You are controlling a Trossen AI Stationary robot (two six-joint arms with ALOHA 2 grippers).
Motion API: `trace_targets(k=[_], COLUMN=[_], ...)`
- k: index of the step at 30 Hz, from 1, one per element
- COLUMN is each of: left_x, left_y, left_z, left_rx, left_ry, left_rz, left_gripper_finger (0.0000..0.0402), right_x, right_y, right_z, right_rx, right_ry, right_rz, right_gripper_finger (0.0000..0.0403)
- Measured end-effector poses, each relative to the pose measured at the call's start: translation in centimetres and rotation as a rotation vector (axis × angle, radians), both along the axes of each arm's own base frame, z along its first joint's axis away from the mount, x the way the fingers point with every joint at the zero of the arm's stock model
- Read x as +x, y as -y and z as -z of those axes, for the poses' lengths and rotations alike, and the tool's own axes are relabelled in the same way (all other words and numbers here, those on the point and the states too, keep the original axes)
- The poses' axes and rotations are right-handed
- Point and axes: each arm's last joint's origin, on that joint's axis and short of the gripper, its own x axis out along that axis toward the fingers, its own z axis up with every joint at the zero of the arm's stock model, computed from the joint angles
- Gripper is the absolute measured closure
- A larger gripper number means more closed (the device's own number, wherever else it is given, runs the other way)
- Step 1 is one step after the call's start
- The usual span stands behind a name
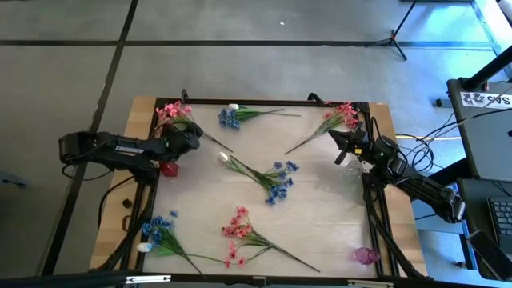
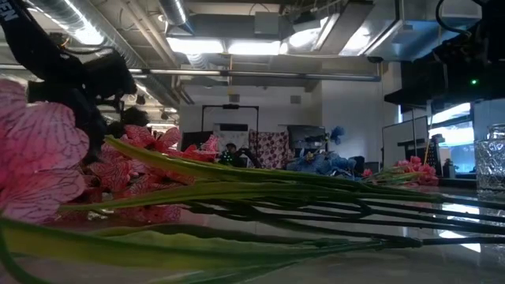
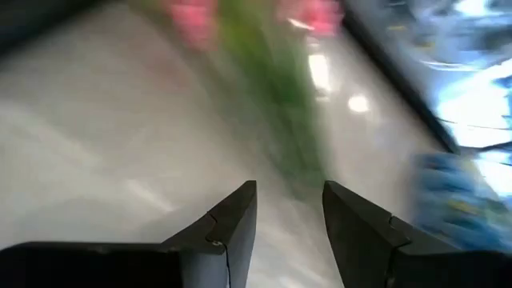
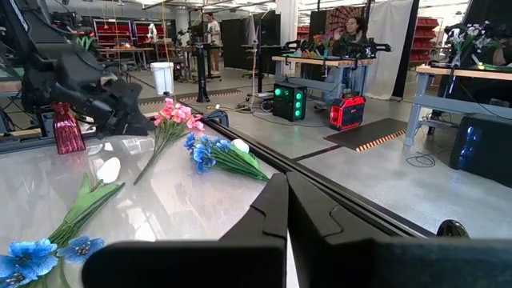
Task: Sort flowers into vase by color
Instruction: Put the top left pink flowers into the red vase
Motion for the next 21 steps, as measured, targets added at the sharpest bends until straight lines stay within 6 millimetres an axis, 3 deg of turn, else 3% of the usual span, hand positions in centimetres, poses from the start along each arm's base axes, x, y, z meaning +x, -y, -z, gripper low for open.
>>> trace_targets(k=[9, 21], left_x=[-1.1, -0.7], left_y=[-2.0, -4.9], left_z=[0.6, 0.3], left_rx=[-0.046, 0.049], left_ry=[-0.041, 0.092], left_rz=[-0.100, -0.133], left_gripper_finger=[0.0262, 0.0262], right_x=[0.0, 0.0], right_y=[0.0, 0.0], right_z=[0.0, 0.0], right_rx=[0.000, 0.000], right_ry=[0.000, 0.000], right_rz=[0.000, 0.000], right_gripper_finger=[0.0402, 0.0402])
